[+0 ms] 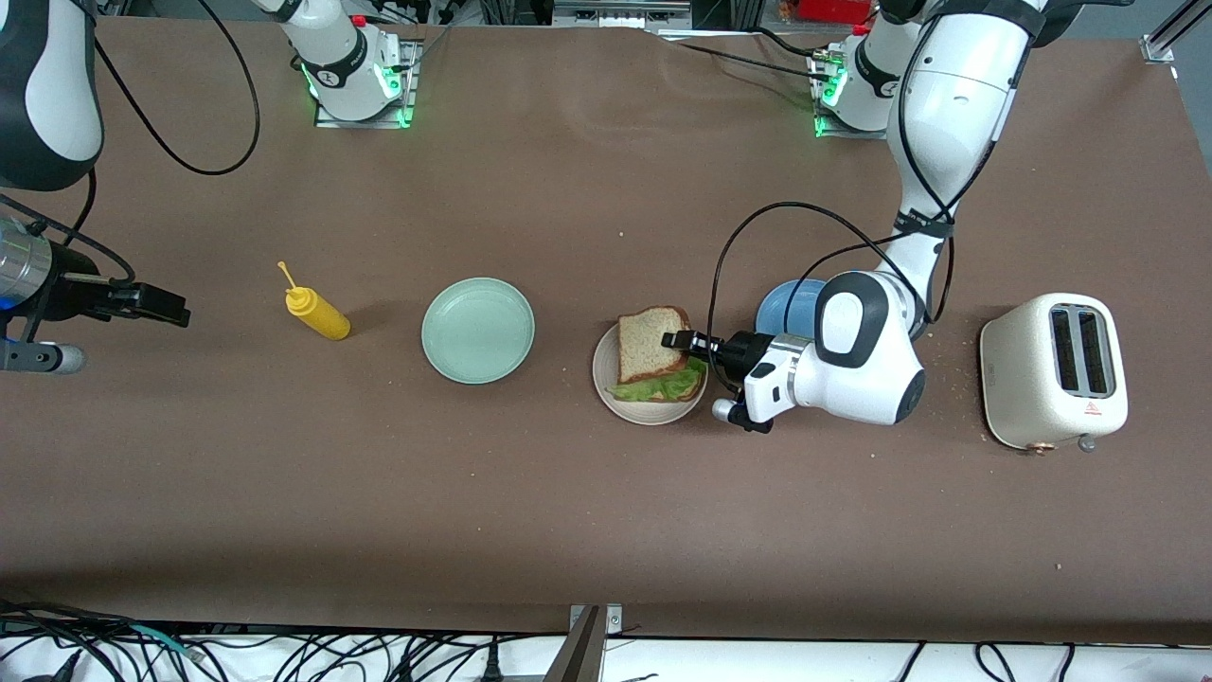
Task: Make sandwich in beige plate with both arms
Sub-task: 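Lay the toast slice on the lettuce and open the left gripper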
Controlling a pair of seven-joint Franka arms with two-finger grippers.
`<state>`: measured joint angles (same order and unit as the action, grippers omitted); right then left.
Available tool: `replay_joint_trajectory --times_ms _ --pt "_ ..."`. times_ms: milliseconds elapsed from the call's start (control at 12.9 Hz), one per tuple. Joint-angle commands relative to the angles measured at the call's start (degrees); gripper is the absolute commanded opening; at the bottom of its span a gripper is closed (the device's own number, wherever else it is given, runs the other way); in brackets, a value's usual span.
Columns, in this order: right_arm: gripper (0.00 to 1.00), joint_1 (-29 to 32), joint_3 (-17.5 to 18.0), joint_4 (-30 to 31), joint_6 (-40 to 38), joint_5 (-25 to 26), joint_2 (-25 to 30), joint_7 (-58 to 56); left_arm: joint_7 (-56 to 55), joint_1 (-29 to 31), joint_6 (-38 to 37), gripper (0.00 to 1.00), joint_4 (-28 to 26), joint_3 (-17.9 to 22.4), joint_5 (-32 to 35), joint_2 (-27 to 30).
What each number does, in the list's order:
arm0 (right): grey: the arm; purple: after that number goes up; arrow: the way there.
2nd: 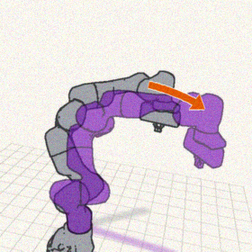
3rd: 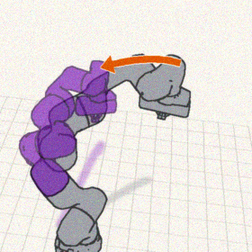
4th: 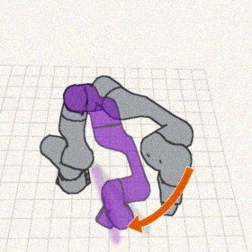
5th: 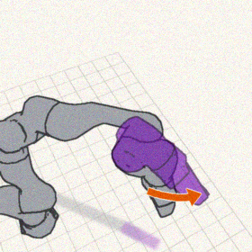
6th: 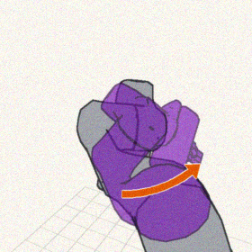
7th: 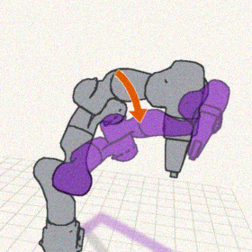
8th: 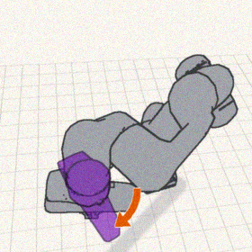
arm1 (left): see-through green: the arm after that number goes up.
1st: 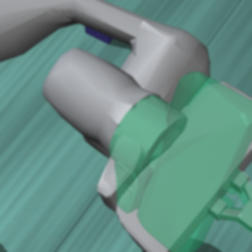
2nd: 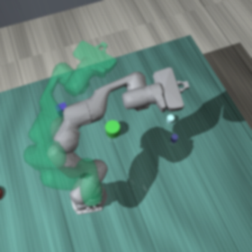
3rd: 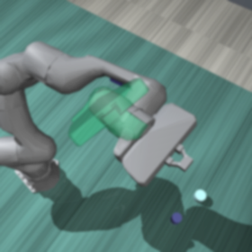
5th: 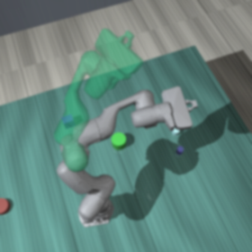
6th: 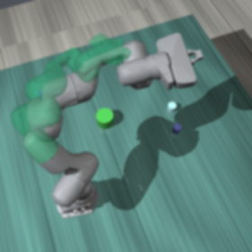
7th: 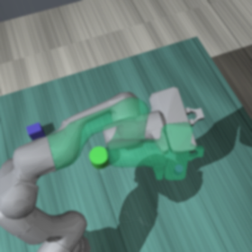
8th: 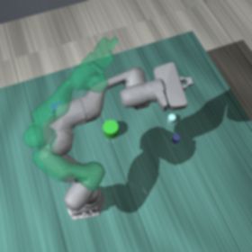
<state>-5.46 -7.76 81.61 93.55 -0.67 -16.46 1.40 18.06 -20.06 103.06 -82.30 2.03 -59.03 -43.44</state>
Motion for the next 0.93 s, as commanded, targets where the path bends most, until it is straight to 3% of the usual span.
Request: replay_joint_trajectory --times_ms 0,232,309,386,541,618,850 --pt "1.00 0.6 0.3 1.7 0.8 0.8 1.5 -0.3 0.4 -0.9 0.7 0.00 -1.4 0.7 -2.1 -0.9" --pt "1.00 0.5 0.4 1.7 1.1 0.7 1.4 -0.2 0.4 -0.9 0.7 0.00 -1.9 0.7 -2.1 -1.6" --pt "1.00 0.5 0.4 1.7 1.1 0.7 1.4 -0.2 0.4 -0.9 0.7 0.08 -1.8 0.7 -2.1 -2.1" --pt "1.00 0.5 0.4 1.7 1.1 0.7 1.4 -0.2 0.5 -0.8 0.7 0.44 -1.8 0.8 -1.8 -2.4" --pt "1.00 0.5 0.4 1.7 1.1 0.7 1.4 -0.2 0.5 -0.5 0.8 0.87 -1.7 0.8 -1.5 -2.5" --pt "1.00 0.5 0.4 1.7 1.1 0.7 1.4 -0.2 0.5 -0.5 0.9 1.00 -1.7 0.9 -1.5 -2.5" --pt "1.00 0.4 0.4 1.7 1.1 0.7 1.4 -0.2 0.5 -0.2 0.9 1.00 -1.7 1.3 -1.4 -2.6"
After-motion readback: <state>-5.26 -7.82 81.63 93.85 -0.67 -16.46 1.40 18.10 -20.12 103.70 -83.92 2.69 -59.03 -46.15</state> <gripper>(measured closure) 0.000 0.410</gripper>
